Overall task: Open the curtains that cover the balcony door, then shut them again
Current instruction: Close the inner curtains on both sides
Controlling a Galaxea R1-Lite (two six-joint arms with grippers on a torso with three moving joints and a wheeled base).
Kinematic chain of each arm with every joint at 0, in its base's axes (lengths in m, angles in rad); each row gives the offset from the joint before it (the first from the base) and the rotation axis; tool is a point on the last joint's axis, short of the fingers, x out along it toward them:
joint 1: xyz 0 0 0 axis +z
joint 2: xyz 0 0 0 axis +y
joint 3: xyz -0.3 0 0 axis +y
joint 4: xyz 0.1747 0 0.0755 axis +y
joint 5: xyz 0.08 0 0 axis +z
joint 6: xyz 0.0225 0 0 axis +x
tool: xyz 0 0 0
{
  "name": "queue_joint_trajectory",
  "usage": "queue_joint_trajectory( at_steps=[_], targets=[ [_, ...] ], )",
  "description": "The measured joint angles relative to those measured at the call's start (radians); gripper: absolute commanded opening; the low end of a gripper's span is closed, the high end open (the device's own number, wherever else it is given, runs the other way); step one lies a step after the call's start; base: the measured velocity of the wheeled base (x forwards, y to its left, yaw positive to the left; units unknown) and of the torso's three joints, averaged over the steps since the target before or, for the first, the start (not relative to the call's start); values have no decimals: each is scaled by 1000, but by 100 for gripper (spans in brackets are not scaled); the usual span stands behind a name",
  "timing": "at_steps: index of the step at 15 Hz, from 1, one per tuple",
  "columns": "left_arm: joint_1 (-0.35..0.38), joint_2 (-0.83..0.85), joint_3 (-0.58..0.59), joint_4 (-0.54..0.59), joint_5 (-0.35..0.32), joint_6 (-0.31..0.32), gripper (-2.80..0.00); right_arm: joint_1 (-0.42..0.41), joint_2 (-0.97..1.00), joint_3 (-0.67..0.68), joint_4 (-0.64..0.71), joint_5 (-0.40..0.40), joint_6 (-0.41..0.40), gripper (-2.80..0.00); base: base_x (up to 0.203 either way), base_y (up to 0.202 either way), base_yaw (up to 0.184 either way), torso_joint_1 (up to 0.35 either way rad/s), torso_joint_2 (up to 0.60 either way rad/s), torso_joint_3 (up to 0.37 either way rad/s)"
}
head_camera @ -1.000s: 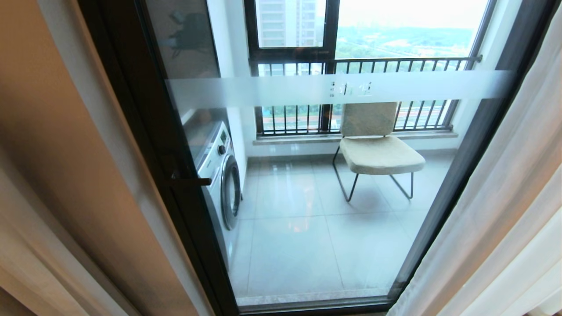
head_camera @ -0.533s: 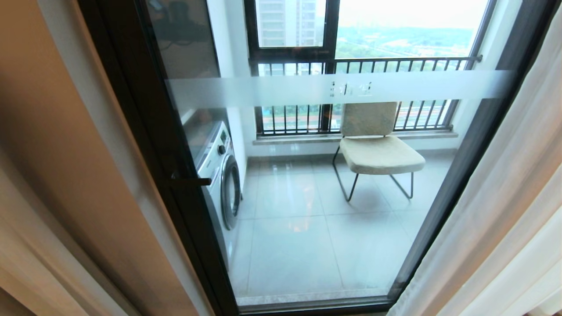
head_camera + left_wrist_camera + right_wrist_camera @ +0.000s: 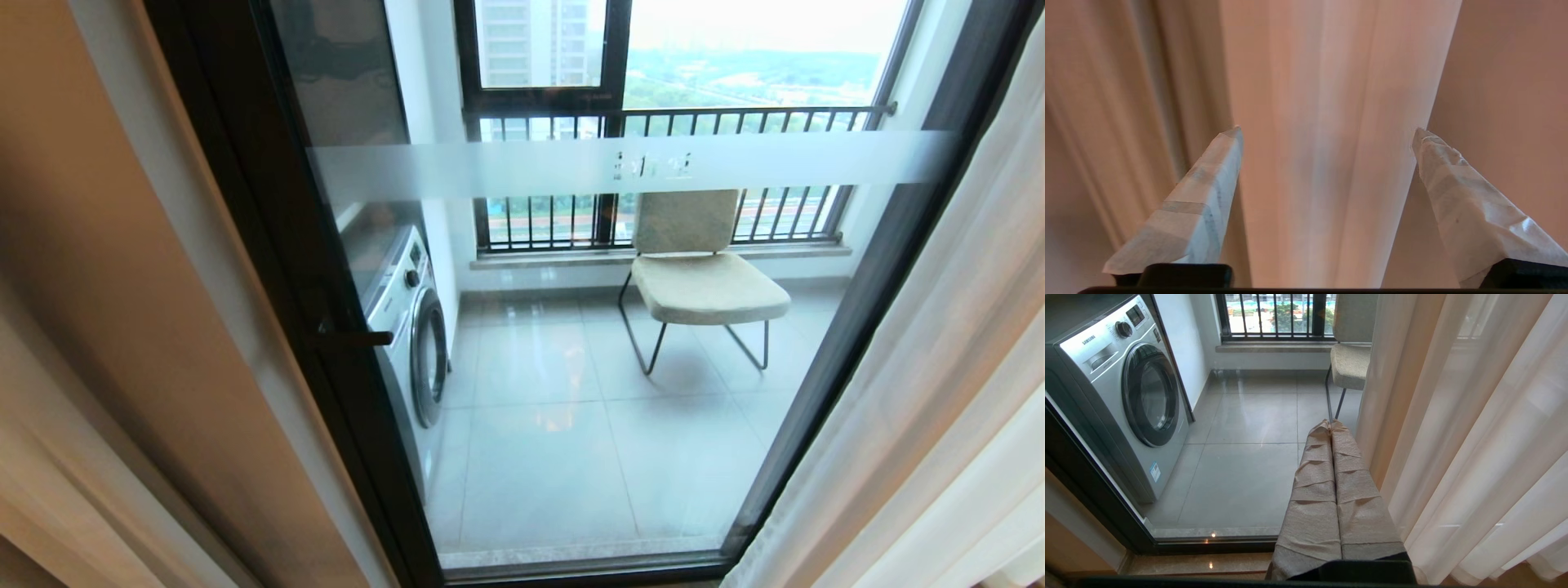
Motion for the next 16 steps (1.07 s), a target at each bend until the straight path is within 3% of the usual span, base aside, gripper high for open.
queue_joint_trajectory(
  at_steps=[6,16],
  targets=[
    [7,115,-59,-21,-89,-40,0,0,0,0,0,0,0,-280,0,0,0,0,0,0],
    [6,266,-191,-22,-91,-41,0,0,0,0,0,0,0,-280,0,0,0,0,0,0]
  ],
)
